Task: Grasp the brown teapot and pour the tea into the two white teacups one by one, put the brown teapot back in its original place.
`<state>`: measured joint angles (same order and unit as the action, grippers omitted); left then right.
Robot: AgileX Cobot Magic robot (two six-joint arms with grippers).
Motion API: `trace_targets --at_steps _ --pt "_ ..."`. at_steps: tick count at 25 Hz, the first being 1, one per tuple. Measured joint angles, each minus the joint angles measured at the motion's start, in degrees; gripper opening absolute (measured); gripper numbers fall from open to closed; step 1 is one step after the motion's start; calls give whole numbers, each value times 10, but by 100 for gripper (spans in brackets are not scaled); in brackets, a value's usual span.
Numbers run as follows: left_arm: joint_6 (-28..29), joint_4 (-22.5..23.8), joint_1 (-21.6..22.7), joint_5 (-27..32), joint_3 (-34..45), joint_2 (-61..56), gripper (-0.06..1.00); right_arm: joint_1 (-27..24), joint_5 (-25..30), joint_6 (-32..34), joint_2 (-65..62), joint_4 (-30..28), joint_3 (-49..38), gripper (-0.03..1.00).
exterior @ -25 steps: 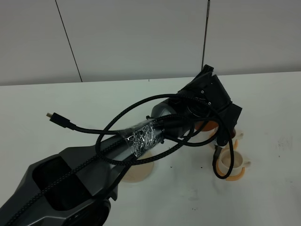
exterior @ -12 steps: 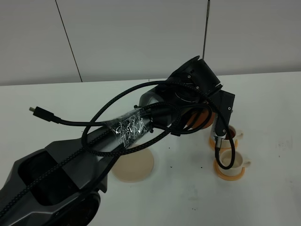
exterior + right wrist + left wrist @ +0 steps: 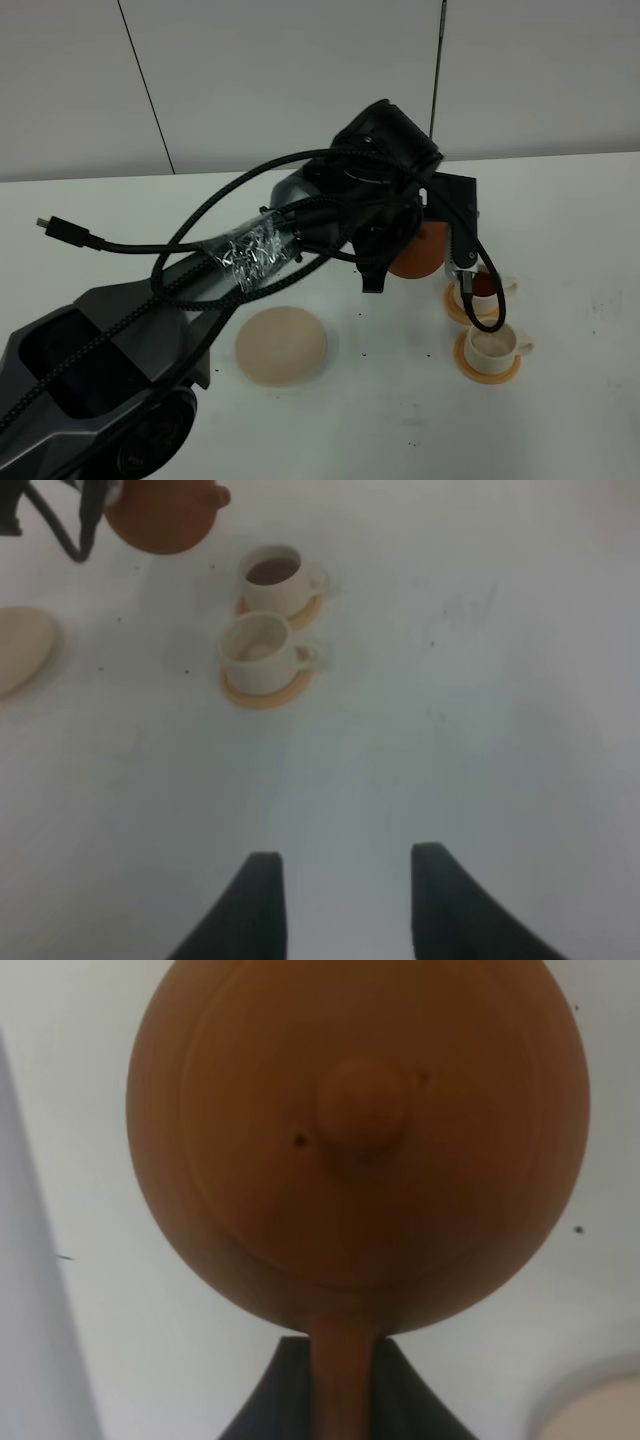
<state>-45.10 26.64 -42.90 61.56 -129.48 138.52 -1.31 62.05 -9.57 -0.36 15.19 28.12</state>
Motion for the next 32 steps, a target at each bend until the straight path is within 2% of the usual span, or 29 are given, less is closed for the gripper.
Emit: trace_targets --at_steps 15,21,32 --pt "7 -155 52 33 0 0 17 0 0 1 0 0 0 29" --pt "-15 -186 58 62 0 0 17 0 0 0 0 0 0 29" --pt "-69 -230 73 62 0 11 17 0 0 0 0 0 0 29"
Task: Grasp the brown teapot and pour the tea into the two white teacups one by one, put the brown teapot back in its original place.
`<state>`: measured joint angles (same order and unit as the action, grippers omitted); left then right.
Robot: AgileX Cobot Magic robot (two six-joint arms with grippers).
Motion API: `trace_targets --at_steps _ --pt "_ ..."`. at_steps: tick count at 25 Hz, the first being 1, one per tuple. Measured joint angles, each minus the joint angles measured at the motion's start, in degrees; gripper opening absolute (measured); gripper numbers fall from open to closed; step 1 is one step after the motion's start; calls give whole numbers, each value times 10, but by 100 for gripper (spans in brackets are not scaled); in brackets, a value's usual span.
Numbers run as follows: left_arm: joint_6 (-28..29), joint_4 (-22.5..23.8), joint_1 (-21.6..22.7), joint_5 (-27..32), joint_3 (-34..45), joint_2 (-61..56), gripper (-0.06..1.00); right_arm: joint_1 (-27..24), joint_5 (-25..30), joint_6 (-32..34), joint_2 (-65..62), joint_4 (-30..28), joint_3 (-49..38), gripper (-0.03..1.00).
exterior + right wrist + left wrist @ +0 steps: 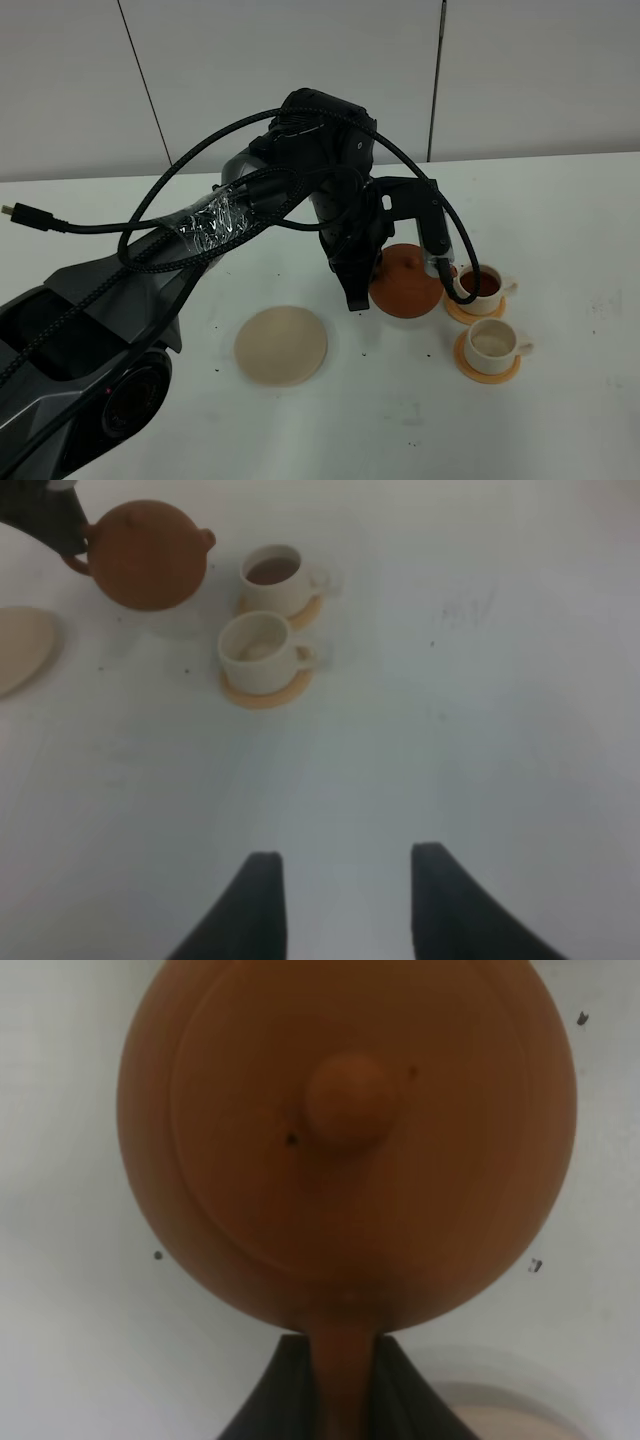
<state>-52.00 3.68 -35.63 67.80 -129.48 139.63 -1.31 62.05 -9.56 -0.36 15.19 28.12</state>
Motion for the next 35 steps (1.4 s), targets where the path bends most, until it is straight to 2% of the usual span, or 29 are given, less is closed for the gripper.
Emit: trace_targets --at_steps 14,20,35 --pt "-10 -6 6 2 0 -1 17 0 0 1 0 0 0 29" --pt "-7 -46 5 2 0 -16 17 0 0 1 0 0 0 29" --pt "-3 -24 -58 2 0 -26 17 0 0 0 0 0 0 29"
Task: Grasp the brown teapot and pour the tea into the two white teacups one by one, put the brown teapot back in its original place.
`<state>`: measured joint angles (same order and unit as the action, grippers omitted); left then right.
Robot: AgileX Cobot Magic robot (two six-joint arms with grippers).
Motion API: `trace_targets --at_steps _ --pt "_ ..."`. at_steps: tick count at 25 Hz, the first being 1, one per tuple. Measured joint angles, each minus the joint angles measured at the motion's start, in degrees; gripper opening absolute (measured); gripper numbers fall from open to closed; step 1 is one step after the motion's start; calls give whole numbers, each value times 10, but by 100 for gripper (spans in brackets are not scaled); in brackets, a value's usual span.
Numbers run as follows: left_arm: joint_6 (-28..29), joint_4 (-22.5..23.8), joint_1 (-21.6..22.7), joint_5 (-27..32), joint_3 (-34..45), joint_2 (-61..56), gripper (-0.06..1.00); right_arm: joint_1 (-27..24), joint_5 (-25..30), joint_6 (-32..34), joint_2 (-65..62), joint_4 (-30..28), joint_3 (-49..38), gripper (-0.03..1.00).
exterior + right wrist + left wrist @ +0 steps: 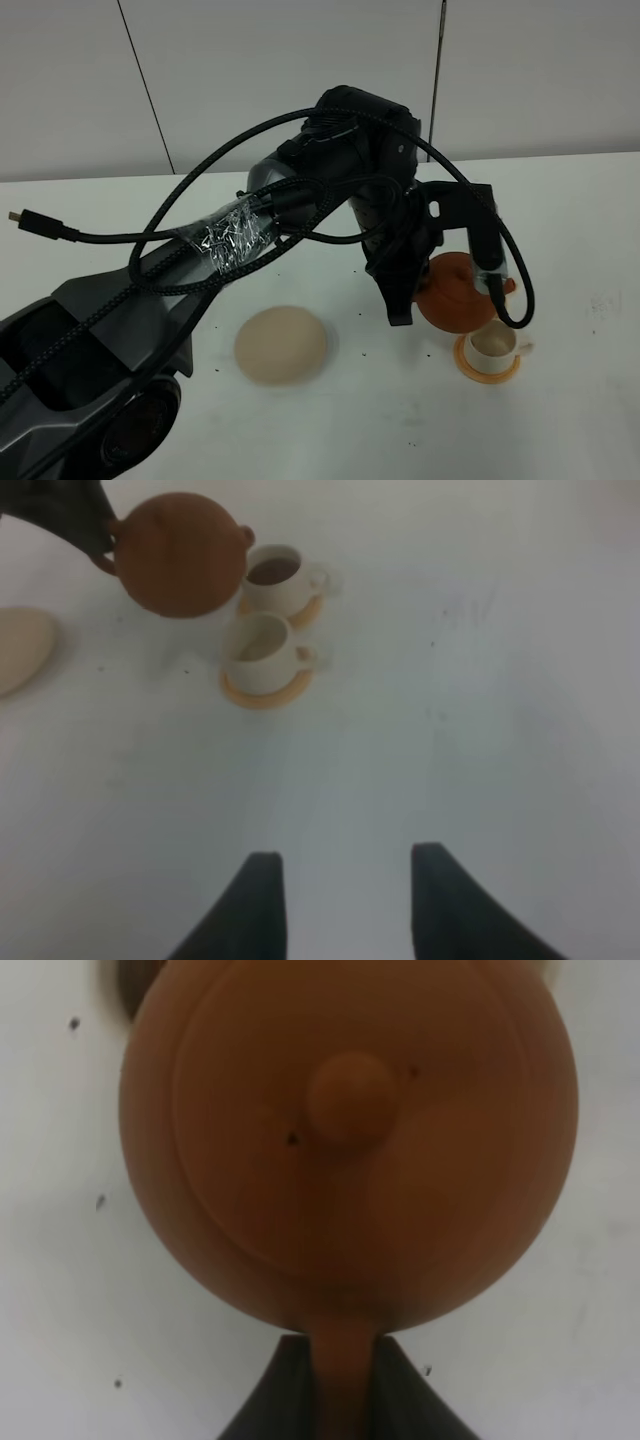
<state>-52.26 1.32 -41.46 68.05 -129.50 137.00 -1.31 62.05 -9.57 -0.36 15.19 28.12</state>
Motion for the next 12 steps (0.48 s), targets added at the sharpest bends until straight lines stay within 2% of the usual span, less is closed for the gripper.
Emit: trace_targets --at_steps 12 --pt "44 8 -16 1 0 -13 17 0 0 0 0 0 0 29"
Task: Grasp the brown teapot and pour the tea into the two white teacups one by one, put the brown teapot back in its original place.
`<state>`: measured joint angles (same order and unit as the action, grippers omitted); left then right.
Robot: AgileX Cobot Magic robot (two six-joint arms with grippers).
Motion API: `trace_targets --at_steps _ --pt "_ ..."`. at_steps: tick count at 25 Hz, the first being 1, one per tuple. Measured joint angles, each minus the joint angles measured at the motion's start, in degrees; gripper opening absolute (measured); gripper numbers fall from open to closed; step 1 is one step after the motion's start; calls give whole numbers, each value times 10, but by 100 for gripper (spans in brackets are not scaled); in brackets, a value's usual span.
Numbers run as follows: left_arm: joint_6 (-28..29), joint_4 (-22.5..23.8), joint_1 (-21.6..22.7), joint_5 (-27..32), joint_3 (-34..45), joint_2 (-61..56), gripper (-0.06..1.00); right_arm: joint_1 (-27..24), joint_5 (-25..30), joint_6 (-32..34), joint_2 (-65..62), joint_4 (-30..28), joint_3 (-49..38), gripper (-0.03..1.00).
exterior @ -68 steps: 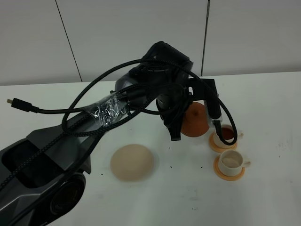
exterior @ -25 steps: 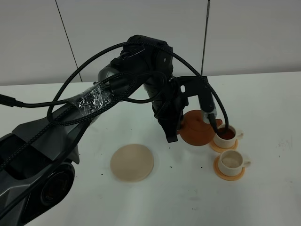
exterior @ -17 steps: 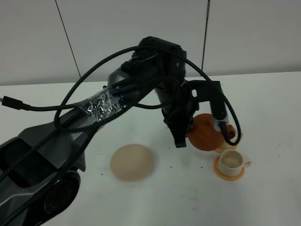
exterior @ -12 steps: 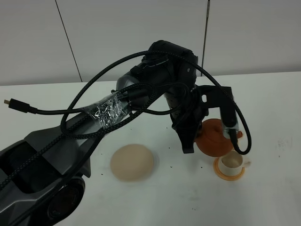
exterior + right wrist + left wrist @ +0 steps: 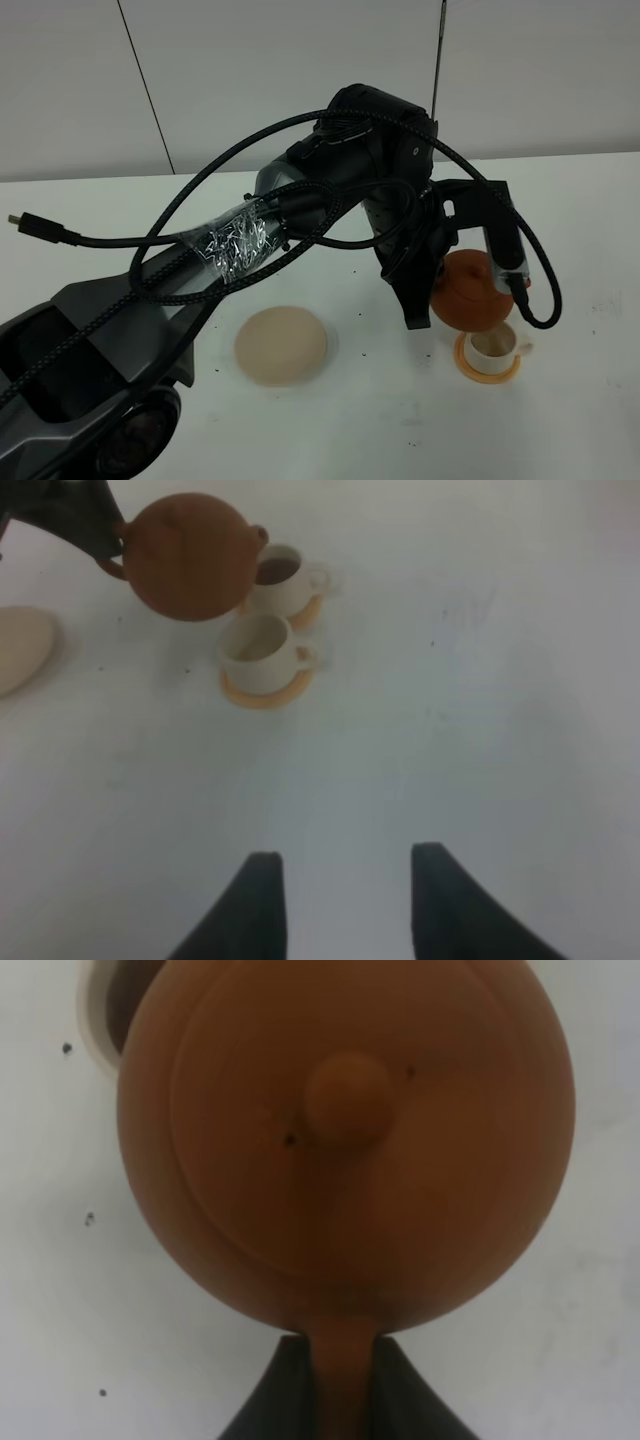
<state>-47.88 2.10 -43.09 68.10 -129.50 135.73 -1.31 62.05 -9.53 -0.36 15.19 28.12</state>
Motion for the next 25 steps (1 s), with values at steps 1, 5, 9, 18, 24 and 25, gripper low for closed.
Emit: trace_targets --at_steps 1,5,9,18,24,25 --pt "1 0 -1 0 0 -5 17 0 0 0 0 0 0 29" --pt "3 7 -1 0 20 -21 17 0 0 0 0 0 0 29" --pt "14 27 -1 0 67 -46 17 0 0 0 0 0 0 29" --pt "35 45 -1 0 120 -65 17 0 0 -1 0 0 0 29" --pt "44 67 -1 0 120 -65 17 0 0 -1 0 0 0 29" --pt "44 71 -1 0 120 -65 17 0 0 -1 0 0 0 29"
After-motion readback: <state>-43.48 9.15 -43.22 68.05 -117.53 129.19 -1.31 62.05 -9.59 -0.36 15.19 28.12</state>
